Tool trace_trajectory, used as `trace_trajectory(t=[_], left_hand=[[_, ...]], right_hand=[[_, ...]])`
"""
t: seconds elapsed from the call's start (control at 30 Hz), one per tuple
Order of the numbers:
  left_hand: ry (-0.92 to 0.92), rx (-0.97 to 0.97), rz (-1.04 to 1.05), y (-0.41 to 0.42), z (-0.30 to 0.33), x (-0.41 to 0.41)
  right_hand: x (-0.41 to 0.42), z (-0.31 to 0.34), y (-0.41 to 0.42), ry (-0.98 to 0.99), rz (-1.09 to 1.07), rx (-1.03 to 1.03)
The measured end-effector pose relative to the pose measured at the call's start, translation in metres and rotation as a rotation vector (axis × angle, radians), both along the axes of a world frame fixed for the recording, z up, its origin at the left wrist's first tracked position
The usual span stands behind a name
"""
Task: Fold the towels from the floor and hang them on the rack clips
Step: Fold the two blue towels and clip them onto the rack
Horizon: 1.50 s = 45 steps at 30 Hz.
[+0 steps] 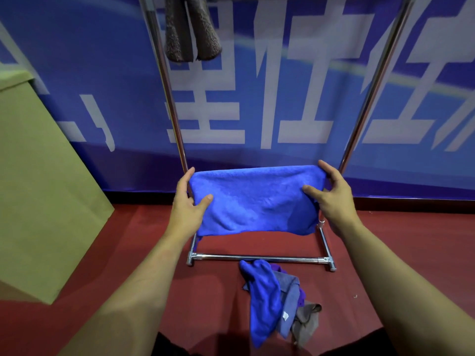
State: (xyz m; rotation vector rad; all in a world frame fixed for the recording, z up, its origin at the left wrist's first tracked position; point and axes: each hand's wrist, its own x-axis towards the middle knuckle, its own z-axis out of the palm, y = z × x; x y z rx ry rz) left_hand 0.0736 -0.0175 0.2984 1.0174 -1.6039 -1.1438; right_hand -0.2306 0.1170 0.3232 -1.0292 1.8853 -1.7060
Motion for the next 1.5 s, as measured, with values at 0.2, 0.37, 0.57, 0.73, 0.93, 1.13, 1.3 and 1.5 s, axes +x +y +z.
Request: trace_trajectory(t=[0.2, 0.37, 0.57, 0.73, 0.93, 1.13, 1.3, 1.5], left_hand=[[-0.019, -0.004, -0.042, -0.002, -0.004, 0.001], [0.036, 0.032, 0.002, -0.002, -0.003, 0.002], [0.059, 0.125, 0.134, -0.007, -0.009, 0.000], [0.152, 0.215, 0.171, -0.008, -0.011, 0.003], [0.098, 0.099, 0.151, -0.006, -0.005, 0.005], [0.082, 0.067, 0.160, -0.007, -0.004, 0.009], [0.081, 0.066, 0.171, -0.008, -0.004, 0.013], [0.048, 0.030, 0.171, -0.006, -0.003, 0.015]], right_hand=[[-0.001, -0.003, 0.000, 0.006, 0.032, 0.044], [-0.002, -0.005, 0.000, 0.025, -0.012, 0.043], [-0.001, -0.008, -0.003, -0.315, -0.046, -0.023], [-0.004, -0.017, -0.005, -0.307, -0.009, 0.049], [-0.007, -0.016, -0.002, -0.077, 0.026, 0.131], [-0.014, -0.018, -0.001, -0.057, -0.003, 0.185], [-0.018, -0.020, 0.001, 0.104, 0.037, 0.286], [-0.019, -0.028, 0.003, 0.283, 0.106, 0.416]])
